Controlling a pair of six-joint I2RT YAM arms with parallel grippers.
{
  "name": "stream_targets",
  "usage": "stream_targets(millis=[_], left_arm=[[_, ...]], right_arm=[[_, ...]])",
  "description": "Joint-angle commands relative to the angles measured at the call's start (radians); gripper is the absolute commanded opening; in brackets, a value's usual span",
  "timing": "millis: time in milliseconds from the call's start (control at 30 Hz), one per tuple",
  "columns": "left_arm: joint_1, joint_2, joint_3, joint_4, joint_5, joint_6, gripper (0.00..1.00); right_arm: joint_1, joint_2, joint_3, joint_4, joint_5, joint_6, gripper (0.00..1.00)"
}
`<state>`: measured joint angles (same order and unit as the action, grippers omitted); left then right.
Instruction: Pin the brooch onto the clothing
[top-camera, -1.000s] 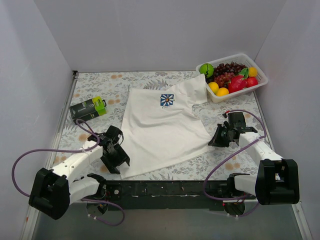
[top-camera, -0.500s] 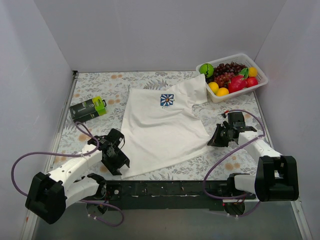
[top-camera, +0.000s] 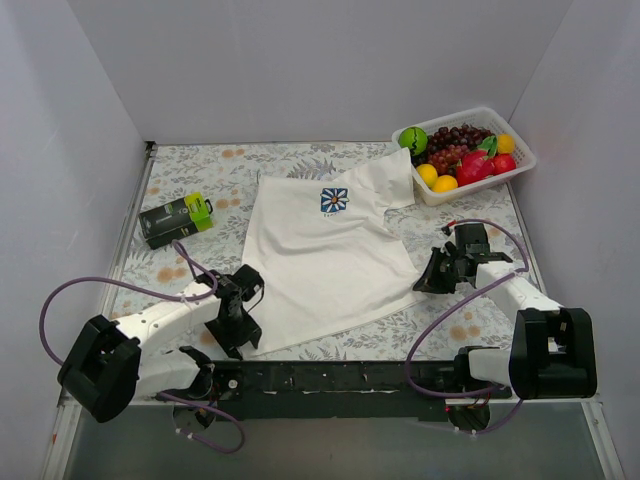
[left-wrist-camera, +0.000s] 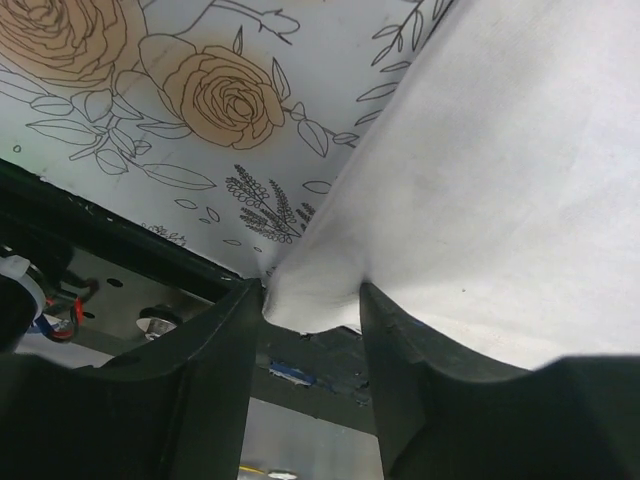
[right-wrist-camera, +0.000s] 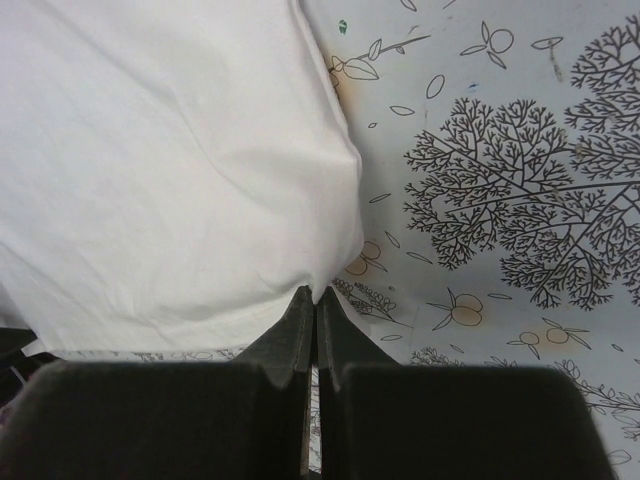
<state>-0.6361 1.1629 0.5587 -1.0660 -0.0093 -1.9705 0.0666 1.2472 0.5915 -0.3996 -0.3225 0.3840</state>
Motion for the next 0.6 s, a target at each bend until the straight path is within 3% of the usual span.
stream_targets(millis=[0,100,167,267,567], left_arm=[[-0.016,-0.009,-0.008,0.026,-0.029,-0.048,0.40],[-0.017,0.027,-0.055,0.106,-0.009,-0.048,0.30],[-0.019,0.043,-0.045,0.117,-0.021,-0.048,0.12],[-0.019,0.035,0.004,0.113,-0.058,-0.038,0.00],[-0.013,0.158,0.307,0.152,-0.179,0.110,0.00]], right_arm=[[-0.004,0.008,0.010,0.030,-0.035,-0.022,0.01],[-0.002,0.005,0.013,0.027,-0.035,-0.031,0.01],[-0.004,0.000,0.016,0.021,-0.033,-0.036,0.01],[-0.004,-0.008,0.021,0.015,-0.043,-0.039,0.01],[-0.002,-0.038,0.117,-0.015,-0.093,-0.043,0.01]])
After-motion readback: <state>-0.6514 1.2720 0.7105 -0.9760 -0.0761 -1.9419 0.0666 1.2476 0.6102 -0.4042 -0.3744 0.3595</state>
